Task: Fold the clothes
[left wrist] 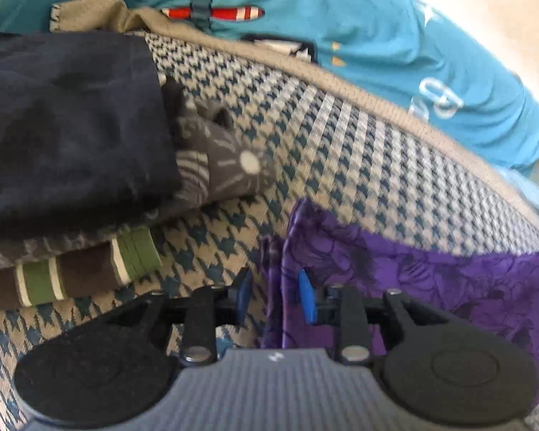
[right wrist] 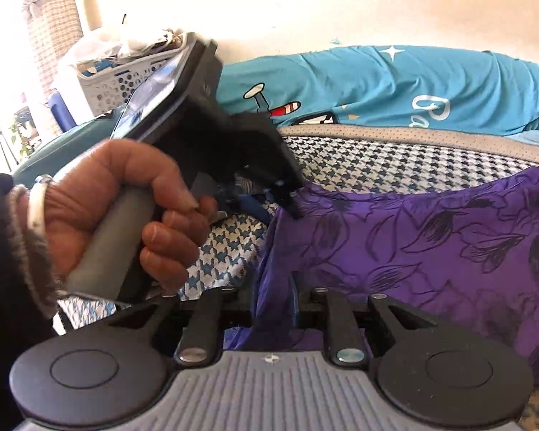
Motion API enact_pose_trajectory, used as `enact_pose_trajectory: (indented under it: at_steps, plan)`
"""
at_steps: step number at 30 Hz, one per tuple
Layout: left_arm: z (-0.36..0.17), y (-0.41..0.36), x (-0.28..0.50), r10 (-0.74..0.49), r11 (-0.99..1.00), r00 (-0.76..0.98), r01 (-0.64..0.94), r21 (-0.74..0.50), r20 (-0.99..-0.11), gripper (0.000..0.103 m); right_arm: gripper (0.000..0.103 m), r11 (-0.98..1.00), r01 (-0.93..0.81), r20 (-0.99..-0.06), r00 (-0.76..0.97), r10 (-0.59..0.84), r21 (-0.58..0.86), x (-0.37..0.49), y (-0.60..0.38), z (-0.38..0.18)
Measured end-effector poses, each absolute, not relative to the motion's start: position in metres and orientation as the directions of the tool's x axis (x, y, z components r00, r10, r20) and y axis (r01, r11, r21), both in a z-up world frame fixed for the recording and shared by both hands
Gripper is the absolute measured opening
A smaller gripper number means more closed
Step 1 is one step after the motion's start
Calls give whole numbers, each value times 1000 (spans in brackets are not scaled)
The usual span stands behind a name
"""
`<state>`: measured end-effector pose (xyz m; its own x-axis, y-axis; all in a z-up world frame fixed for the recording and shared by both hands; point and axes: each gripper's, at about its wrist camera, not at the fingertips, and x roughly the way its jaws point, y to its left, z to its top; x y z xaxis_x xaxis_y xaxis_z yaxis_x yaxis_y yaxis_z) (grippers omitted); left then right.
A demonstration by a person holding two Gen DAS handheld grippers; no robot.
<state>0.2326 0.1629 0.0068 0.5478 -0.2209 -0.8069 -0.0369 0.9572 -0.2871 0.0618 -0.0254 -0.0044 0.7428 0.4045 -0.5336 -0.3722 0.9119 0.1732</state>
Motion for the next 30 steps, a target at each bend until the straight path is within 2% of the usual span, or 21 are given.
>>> enact_pose_trajectory:
  at_steps: [2,3,10,19,25,30]
  plan:
    - [14,164,226,-198,960,587,-44,-275,-785,44,18,911,-380,-525,748,406,162,58,-38,1]
    - [17,163,222,-192,962,602,-42,-271,-775,45,18,913,-377,-523,753,399,154,57,-46,3]
    - [5,132,212,-280,949,574,43,-313,-770,46,18,956,-288,-540,796,275,63,74,-110,11]
    - [-10,82,205,-331,943,513,158,-291,-792,52,18,979,-178,-550,810,204,102,113,-159,4]
    - [-15,69,203,-343,939,489,180,-292,-802,53,18,983,-137,-528,830,180,120,134,-172,5]
    - [-21,62,204,-331,943,484,188,-273,-810,59,18,984,-103,-538,826,166,144,157,-183,1]
